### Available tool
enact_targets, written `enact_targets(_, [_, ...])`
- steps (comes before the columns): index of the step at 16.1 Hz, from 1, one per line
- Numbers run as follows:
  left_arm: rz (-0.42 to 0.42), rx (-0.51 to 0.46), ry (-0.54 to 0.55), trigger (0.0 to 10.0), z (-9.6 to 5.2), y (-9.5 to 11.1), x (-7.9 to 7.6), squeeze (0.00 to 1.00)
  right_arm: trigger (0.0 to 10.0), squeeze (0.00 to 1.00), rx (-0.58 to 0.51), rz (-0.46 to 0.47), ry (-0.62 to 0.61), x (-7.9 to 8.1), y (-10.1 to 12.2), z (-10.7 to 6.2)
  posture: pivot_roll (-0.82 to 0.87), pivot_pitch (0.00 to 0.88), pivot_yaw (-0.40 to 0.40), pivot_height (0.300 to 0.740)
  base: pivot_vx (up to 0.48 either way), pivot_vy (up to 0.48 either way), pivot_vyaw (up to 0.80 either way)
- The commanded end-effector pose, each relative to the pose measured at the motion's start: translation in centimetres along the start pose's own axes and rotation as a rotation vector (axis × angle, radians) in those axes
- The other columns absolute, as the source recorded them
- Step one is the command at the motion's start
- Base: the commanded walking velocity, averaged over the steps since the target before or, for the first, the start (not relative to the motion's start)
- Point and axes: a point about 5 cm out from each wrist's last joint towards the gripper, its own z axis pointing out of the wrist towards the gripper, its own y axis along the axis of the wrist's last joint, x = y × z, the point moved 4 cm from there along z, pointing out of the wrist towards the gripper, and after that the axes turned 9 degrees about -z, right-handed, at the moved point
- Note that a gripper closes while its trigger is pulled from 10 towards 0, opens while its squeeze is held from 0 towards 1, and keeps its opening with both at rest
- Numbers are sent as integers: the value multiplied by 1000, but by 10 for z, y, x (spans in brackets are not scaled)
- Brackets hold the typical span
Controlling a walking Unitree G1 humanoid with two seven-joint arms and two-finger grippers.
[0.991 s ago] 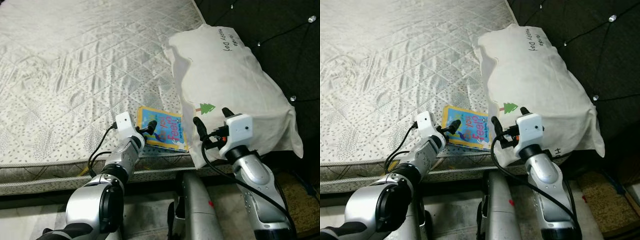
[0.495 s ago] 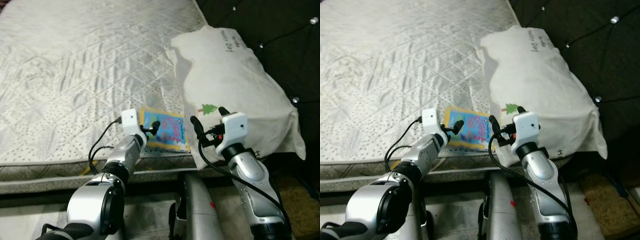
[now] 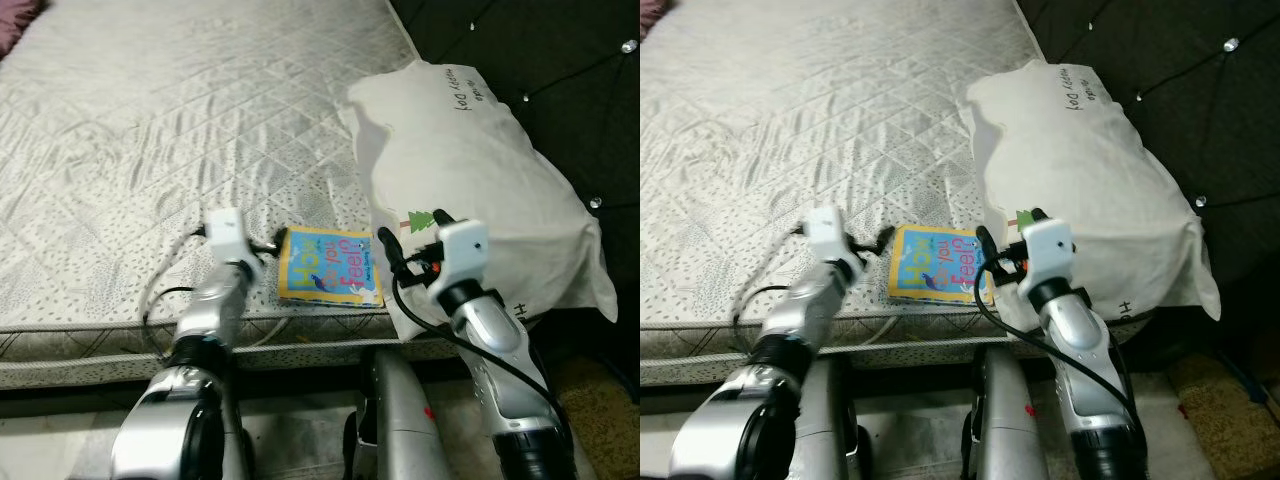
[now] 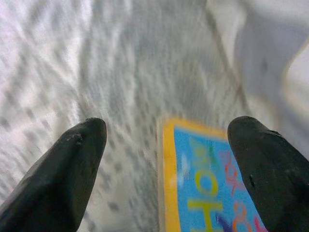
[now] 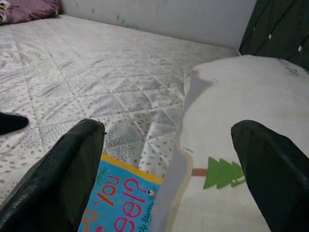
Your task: Clean up the room
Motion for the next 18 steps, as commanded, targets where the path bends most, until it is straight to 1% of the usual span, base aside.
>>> enact_targets(1, [-20,-73,-3,10000,-6,19,9,106,10000,0,-6,-9,-15,-4,0,3,-11,19,-23,559,0,0,0])
enact_targets(2, [-4,-138,23,10000,-17,31,29,90,10000,0,-17,-6,-17,-3,2,7,5,1,-23,559,0,0,0])
enact_targets(4, [14,-189,28,10000,-29,41,42,0,10000,0,-27,-4,-19,-3,3,12,20,0,-22,559,0,0,0])
enact_targets(5, [52,-232,11,10000,-37,49,41,0,10000,0,-33,-2,-25,-4,4,14,28,0,-22,559,0,0,0])
enact_targets(6, [140,-286,-25,10000,-47,57,35,0,10000,0,-33,7,-50,-8,4,16,44,0,-20,559,0,0,0])
enact_targets(7, [151,-291,-31,10000,-51,58,34,0,10000,0,-33,8,-57,-9,3,17,44,0,-20,559,0,0,0])
enact_targets(9, [173,-303,6,10000,-63,59,36,0,10000,0,-18,28,-93,-14,0,18,50,8,-20,559,0,0,0])
enact_targets(11, [165,-306,24,10000,-70,59,37,0,10000,0,-22,30,-88,-11,2,16,51,32,-28,559,0,0,0])
enact_targets(12, [180,-313,21,10000,-77,57,37,0,10000,0,-17,45,-75,-7,1,12,56,43,-36,559,0,0,0])
enact_targets(15, [186,-266,30,10000,-86,41,36,0,10000,0,5,53,-48,2,-6,8,71,65,-48,559,0,0,0])
enact_targets(18, [180,-237,55,10000,-95,28,44,0,10000,0,28,65,-54,2,-13,4,79,43,-56,559,0,0,0])
